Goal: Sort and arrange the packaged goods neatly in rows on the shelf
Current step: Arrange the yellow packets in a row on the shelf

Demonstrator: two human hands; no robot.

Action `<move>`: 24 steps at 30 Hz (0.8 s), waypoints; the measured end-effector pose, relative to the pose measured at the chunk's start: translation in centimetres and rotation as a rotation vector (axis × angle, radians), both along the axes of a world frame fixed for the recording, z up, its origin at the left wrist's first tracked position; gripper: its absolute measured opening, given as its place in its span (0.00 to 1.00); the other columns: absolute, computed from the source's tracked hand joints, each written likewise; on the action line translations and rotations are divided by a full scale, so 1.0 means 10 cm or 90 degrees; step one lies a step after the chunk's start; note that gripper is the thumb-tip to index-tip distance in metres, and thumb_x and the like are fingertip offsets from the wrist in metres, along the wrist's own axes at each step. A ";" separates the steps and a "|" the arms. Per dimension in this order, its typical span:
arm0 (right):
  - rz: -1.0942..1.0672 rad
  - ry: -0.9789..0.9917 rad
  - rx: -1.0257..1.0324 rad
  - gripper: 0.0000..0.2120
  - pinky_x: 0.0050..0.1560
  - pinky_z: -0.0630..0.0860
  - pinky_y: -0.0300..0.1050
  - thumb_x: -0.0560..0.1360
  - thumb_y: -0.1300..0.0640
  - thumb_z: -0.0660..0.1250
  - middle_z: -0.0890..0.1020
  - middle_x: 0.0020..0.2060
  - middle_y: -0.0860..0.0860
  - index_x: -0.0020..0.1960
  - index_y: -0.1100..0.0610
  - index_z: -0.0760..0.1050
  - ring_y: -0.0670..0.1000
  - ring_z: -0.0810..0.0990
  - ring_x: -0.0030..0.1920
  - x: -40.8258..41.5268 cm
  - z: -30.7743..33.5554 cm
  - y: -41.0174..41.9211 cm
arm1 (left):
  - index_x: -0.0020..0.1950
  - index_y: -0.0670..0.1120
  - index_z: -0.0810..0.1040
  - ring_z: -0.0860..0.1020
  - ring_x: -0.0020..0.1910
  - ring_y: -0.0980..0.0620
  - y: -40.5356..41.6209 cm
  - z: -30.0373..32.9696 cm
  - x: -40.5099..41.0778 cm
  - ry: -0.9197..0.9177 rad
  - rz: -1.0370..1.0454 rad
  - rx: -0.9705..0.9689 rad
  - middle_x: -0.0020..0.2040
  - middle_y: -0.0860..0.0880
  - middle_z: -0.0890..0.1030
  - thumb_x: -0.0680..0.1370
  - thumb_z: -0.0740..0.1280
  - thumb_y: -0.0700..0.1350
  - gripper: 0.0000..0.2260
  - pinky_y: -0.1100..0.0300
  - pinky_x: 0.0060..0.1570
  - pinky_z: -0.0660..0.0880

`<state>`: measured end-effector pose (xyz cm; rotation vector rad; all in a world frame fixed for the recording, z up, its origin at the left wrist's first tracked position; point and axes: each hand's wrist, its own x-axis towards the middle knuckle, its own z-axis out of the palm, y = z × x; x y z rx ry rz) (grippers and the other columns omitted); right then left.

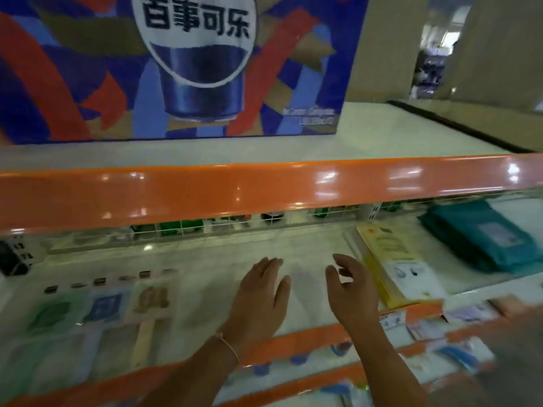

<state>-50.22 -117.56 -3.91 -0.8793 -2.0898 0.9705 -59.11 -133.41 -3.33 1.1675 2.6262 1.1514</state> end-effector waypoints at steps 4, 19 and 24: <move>-0.039 -0.020 0.047 0.14 0.49 0.76 0.44 0.76 0.56 0.68 0.81 0.54 0.54 0.61 0.57 0.78 0.54 0.79 0.53 0.29 0.01 0.66 | 0.74 0.48 0.66 0.64 0.72 0.53 0.68 0.01 0.25 -0.016 -0.034 0.007 0.72 0.49 0.69 0.82 0.54 0.55 0.22 0.63 0.70 0.59; -0.028 -0.465 0.027 0.50 0.69 0.61 0.59 0.62 0.28 0.68 0.64 0.72 0.56 0.76 0.45 0.53 0.62 0.66 0.69 0.57 -0.14 1.95 | 0.73 0.49 0.66 0.66 0.70 0.55 1.73 -0.14 0.61 -0.039 -0.022 -0.019 0.71 0.52 0.70 0.82 0.55 0.54 0.21 0.64 0.68 0.62; -0.022 -0.457 0.022 0.48 0.69 0.63 0.60 0.63 0.32 0.70 0.64 0.71 0.57 0.76 0.47 0.54 0.62 0.65 0.69 0.57 -0.13 1.94 | 0.73 0.50 0.66 0.67 0.70 0.56 1.75 -0.16 0.58 -0.036 -0.001 -0.006 0.71 0.52 0.70 0.82 0.55 0.55 0.20 0.64 0.68 0.62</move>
